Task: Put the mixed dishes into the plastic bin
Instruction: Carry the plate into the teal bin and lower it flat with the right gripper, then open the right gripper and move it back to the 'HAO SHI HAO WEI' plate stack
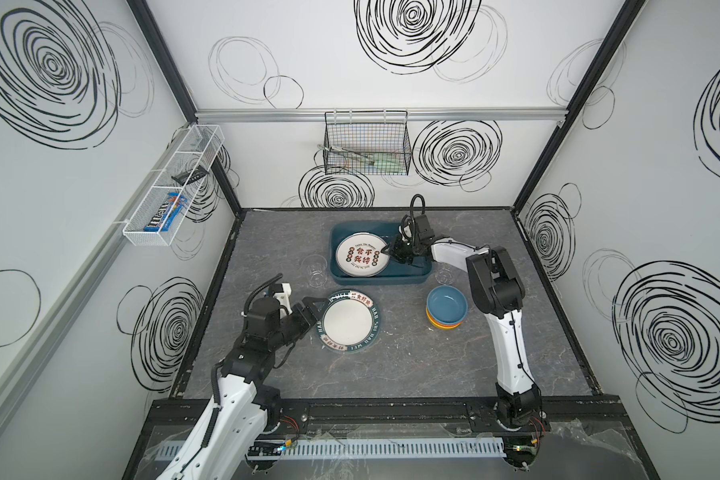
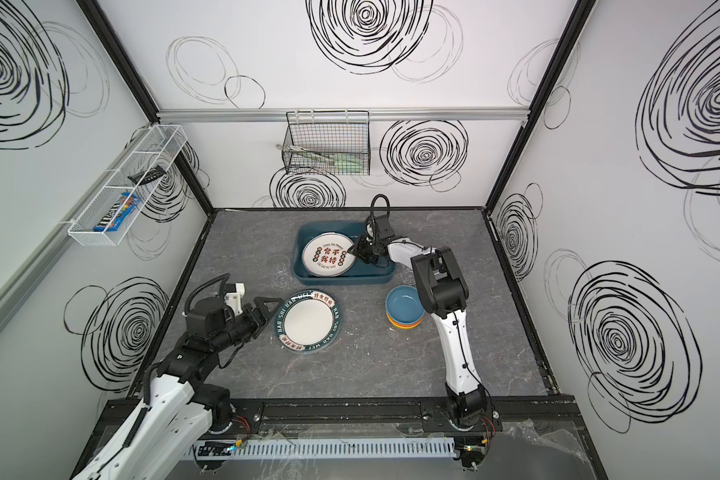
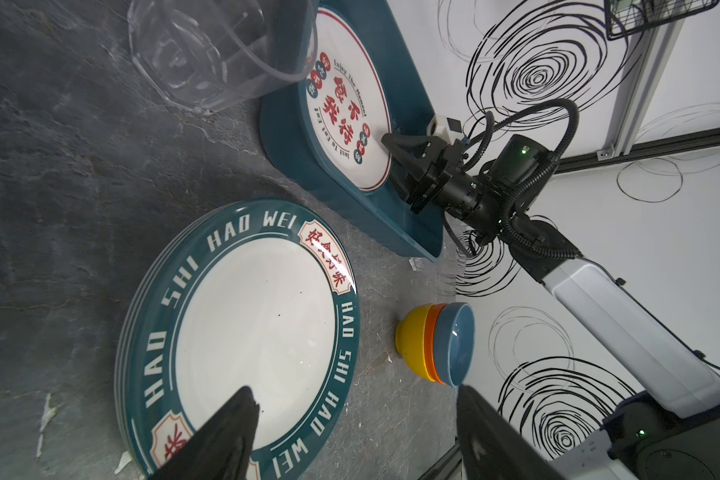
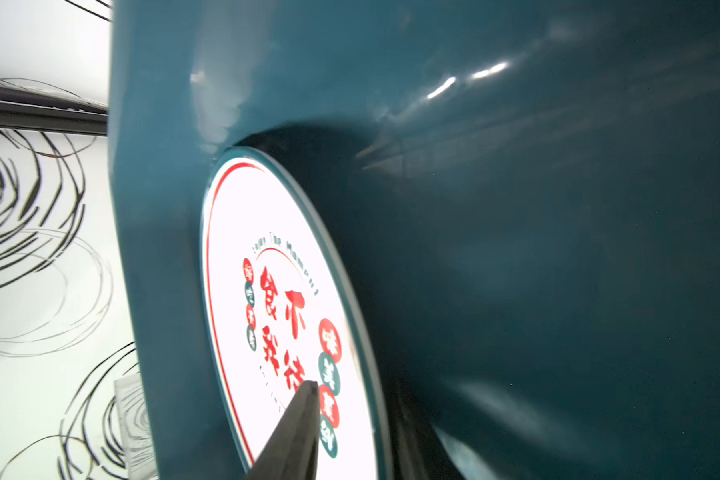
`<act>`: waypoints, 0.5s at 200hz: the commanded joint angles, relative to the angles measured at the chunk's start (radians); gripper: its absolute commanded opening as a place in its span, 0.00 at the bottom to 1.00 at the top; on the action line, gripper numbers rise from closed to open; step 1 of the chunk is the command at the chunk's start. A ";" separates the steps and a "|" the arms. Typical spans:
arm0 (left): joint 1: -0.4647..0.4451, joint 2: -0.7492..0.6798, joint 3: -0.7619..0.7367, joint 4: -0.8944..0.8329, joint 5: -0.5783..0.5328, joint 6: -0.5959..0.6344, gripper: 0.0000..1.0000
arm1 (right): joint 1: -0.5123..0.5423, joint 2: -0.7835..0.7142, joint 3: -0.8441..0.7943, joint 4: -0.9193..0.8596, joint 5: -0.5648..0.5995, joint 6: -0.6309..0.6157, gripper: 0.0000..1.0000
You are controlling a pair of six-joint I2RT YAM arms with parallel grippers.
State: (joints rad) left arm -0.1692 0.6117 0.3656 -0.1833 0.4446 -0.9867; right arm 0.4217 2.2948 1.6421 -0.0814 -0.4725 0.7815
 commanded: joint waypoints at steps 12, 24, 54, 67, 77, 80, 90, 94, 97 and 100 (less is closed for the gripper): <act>0.006 -0.011 -0.019 -0.004 -0.023 0.023 0.79 | -0.002 -0.111 -0.017 -0.053 0.064 -0.048 0.35; 0.005 -0.010 -0.018 -0.012 -0.031 0.028 0.79 | -0.002 -0.129 -0.018 -0.069 0.082 -0.063 0.36; 0.006 -0.007 -0.009 -0.059 -0.065 0.047 0.78 | 0.012 -0.196 -0.030 -0.120 0.138 -0.118 0.37; 0.005 -0.006 -0.008 -0.080 -0.078 0.054 0.78 | 0.030 -0.239 -0.046 -0.135 0.167 -0.150 0.37; 0.005 -0.004 -0.004 -0.100 -0.093 0.061 0.77 | 0.049 -0.277 -0.064 -0.148 0.190 -0.177 0.37; 0.005 -0.004 -0.004 -0.105 -0.097 0.063 0.77 | 0.055 -0.287 -0.070 -0.152 0.197 -0.186 0.38; 0.006 -0.004 0.000 -0.128 -0.112 0.069 0.76 | 0.074 -0.323 -0.087 -0.168 0.225 -0.209 0.38; 0.006 -0.004 0.002 -0.137 -0.119 0.072 0.76 | 0.081 -0.336 -0.095 -0.172 0.233 -0.218 0.39; 0.005 -0.004 0.003 -0.142 -0.123 0.074 0.76 | 0.086 -0.347 -0.101 -0.175 0.239 -0.223 0.39; 0.005 -0.004 0.004 -0.145 -0.127 0.075 0.76 | 0.090 -0.356 -0.109 -0.177 0.243 -0.228 0.39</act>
State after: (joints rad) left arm -0.1692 0.6086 0.3611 -0.2779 0.3744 -0.9455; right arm 0.4622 2.0300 1.5749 -0.1944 -0.3035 0.6353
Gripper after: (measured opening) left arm 0.763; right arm 0.385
